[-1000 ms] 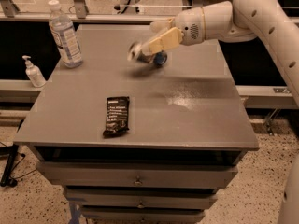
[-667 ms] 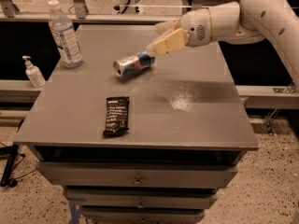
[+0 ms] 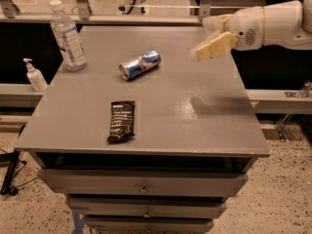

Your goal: Knock redbull can over

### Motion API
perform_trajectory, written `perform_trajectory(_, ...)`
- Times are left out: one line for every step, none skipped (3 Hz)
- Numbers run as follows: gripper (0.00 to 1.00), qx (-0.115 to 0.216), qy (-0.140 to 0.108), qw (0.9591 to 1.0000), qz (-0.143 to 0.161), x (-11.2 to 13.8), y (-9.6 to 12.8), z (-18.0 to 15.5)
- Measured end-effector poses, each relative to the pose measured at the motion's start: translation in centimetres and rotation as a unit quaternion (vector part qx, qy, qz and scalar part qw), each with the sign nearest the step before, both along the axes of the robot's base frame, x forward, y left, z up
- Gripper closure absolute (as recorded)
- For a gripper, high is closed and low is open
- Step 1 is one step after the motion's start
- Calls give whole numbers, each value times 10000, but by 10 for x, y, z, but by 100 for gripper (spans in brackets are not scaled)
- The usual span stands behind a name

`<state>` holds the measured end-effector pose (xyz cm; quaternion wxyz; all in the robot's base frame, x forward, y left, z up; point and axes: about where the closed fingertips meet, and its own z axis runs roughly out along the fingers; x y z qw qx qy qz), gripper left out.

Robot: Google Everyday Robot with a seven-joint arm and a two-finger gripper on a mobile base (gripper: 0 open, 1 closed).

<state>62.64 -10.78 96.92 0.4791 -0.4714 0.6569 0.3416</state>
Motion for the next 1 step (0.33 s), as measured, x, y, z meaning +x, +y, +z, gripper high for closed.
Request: perform_trajectory(0,-16,-44,10000,-21,-1,-4,0)
